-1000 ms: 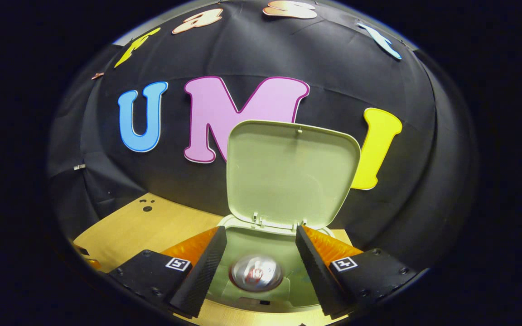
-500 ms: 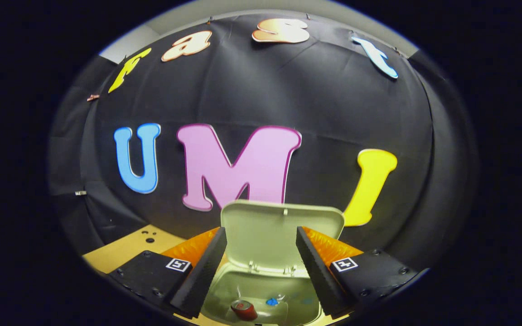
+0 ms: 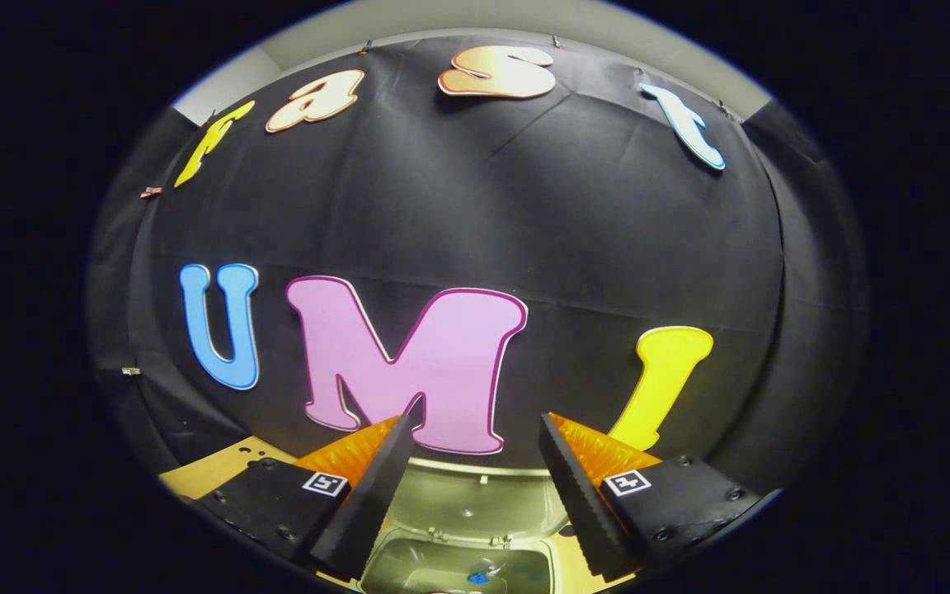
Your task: Press the lid of the desktop garbage bin to open it, pick up the crumpled paper on the desktop and throw it into the bin, then pick up the pop can on the desktop and drop it into the bin, and finally close the garbage bin lid.
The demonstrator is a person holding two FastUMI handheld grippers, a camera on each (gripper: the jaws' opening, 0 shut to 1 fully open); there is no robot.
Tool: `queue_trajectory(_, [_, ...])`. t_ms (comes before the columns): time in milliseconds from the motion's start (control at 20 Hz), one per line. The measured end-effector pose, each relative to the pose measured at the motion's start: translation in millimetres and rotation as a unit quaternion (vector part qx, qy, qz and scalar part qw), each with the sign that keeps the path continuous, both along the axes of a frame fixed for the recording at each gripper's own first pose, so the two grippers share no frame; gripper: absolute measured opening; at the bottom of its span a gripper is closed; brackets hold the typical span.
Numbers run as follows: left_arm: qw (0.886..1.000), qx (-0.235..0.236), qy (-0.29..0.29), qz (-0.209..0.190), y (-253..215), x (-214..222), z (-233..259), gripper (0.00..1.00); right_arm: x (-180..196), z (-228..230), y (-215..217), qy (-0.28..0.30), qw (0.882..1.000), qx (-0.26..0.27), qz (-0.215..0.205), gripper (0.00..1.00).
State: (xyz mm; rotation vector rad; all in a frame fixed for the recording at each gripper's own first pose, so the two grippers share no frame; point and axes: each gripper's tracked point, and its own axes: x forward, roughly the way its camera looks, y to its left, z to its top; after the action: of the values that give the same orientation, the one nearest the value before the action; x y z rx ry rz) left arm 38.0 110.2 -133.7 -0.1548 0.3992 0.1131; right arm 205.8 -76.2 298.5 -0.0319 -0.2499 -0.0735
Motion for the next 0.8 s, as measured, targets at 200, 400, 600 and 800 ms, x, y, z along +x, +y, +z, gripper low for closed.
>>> queue_trajectory(200, [1.000, -0.005, 0.003, 0.015, 7, -5, -3, 0.96, 31, -16, -5, 0.039, 0.999, 0.031, -0.010, 0.96])
queue_trajectory(400, [1.000, -0.009, 0.004, 0.017, 9, -9, -4, 0.96, 45, -34, -3, 0.069, 0.997, 0.035, -0.012, 0.98])
queue_trajectory(600, [1.000, -0.016, -0.002, 0.012, 6, -6, 4, 0.96, 31, -40, 0, 0.078, 0.996, 0.031, -0.005, 0.97])
queue_trajectory(800, [1.000, -0.002, -0.014, -0.022, -8, 3, 13, 0.96, 6, -53, 3, 0.097, 0.995, 0.036, -0.007, 0.97])
